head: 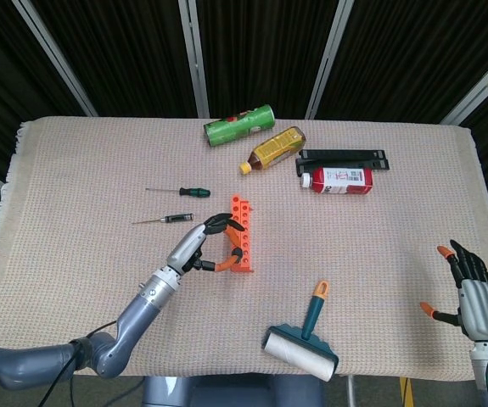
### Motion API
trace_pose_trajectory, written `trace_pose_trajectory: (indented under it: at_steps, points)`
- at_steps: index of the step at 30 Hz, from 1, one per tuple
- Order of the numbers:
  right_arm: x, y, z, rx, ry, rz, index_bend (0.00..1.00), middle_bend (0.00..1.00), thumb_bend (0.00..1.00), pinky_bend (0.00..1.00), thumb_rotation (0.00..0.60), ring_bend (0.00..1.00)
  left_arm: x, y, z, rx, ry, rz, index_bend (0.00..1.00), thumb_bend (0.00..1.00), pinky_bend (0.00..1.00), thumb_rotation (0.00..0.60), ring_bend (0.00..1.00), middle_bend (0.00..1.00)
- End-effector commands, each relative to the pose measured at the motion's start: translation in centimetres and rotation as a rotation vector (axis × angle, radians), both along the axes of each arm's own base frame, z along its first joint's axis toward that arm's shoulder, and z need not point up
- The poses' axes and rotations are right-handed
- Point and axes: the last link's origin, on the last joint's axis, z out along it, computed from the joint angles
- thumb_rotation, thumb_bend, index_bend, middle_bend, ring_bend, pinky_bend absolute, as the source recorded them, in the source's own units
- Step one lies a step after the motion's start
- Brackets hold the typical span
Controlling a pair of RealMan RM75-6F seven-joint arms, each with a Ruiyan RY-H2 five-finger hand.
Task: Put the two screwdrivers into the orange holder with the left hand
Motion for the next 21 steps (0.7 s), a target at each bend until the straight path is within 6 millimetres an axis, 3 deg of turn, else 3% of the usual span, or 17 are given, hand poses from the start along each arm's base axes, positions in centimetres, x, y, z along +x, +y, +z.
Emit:
trace_pose_trajectory:
  at_steps: [1, 6, 10, 13, 16, 21]
  points:
    - [0.0, 0.0, 0.0, 0.001, 0.001, -0.001, 0.1, 0.0, 0.0, 0.0, 0.6, 0.0, 0.0, 0.0, 0.0, 0.003, 0.001, 0.002, 0.6, 0.59, 0.06, 0.6, 0.07, 0.27]
    - [0.0, 0.0, 0.0, 0.002, 0.0, -0.002, 0.1, 0.0, 0.0, 0.0, 0.6, 0.0, 0.0, 0.1, -0.1, 0.005, 0.007, 0.0, 0.56, 0.56, 0.04, 0.6, 0.04, 0.23]
    - [0.0, 0.0, 0.0, 0.002, 0.0, -0.003, 0.1, 0.0, 0.0, 0.0, 0.6, 0.0, -0.1, 0.1, -0.1, 0.01, 0.007, 0.0, 0.36, 0.44, 0.0, 0.6, 0.0, 0.07]
    - [0.0, 0.0, 0.0, 0.002, 0.001, -0.004, 0.1, 0.0, 0.0, 0.0, 0.6, 0.0, -0.1, -0.1, -0.1, 0.003, 0.012, -0.005, 0.22, 0.39, 0.0, 0.6, 0.0, 0.0]
    - [0.0, 0.0, -0.1, 0.004, 0.001, -0.002, 0.1, 0.0, 0.0, 0.0, 0.6, 0.0, -0.1, -0.2, 0.2, 0.015, 0.021, -0.019, 0.14, 0.38, 0.0, 0.6, 0.0, 0.0]
    - [0.0, 0.0, -0.1, 0.003, 0.001, -0.002, 0.1, 0.0, 0.0, 0.0, 0.6, 0.0, -0.2, -0.2, 1.2, 0.065, 0.034, -0.044, 0.11, 0.38, 0.0, 0.599, 0.0, 0.0]
